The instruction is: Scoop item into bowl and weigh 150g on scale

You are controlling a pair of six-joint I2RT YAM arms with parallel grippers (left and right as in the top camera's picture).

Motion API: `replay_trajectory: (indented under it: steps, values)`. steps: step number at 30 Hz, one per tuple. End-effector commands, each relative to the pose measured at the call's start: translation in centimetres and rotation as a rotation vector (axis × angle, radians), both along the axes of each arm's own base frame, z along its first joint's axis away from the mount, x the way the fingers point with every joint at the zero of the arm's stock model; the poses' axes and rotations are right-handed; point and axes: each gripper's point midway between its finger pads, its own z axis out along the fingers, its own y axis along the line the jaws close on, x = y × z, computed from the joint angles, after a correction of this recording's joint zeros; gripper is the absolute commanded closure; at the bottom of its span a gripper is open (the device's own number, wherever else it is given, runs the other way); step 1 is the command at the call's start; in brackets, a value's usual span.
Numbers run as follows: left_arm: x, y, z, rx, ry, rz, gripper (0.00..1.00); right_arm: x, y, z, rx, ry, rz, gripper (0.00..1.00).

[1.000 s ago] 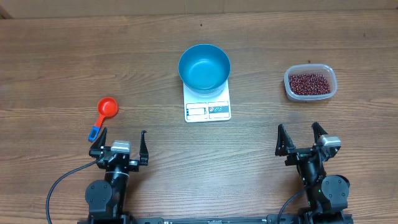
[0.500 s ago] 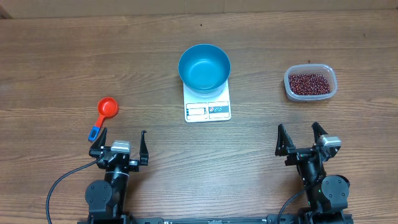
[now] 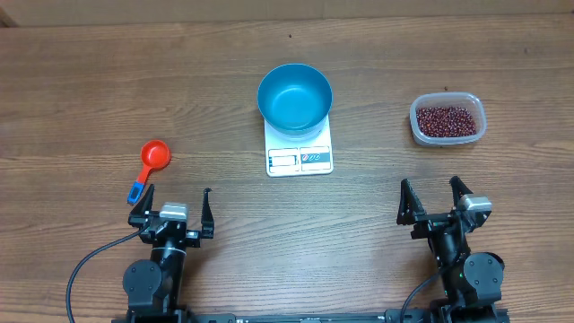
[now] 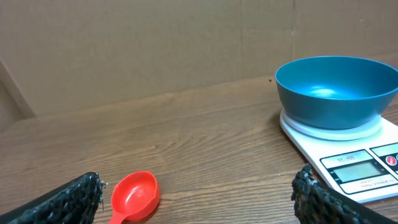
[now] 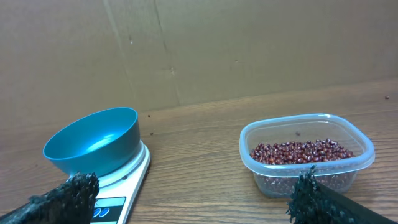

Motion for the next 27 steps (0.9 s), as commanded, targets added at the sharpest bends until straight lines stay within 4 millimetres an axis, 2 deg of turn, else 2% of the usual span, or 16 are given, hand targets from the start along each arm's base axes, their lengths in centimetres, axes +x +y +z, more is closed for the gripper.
replay_trajectory:
  steps: [1, 18, 21, 27]
  values:
    - [0.0, 0.0, -0.1, -0.025, 0.0, 0.002, 0.0, 0.0, 0.0, -0.1, -0.004, -0.006, -0.002, 0.0]
    - [-0.1, 0.0, 0.9, -0.054, -0.018, 0.003, 0.0, 0.0, 0.0, -0.1, -0.004, -0.006, -0.002, 0.0]
    - [-0.1, -0.1, 1.8, -0.071, -0.03, 0.001, 0.0, 0.0, 0.0, -0.1, -0.004, -0.006, -0.002, 0.0]
    - [0.1, -0.6, 5.2, -0.078, -0.033, -0.027, 0.0, 0.0, 0.0, -0.1, -0.004, -0.006, -0.002, 0.0]
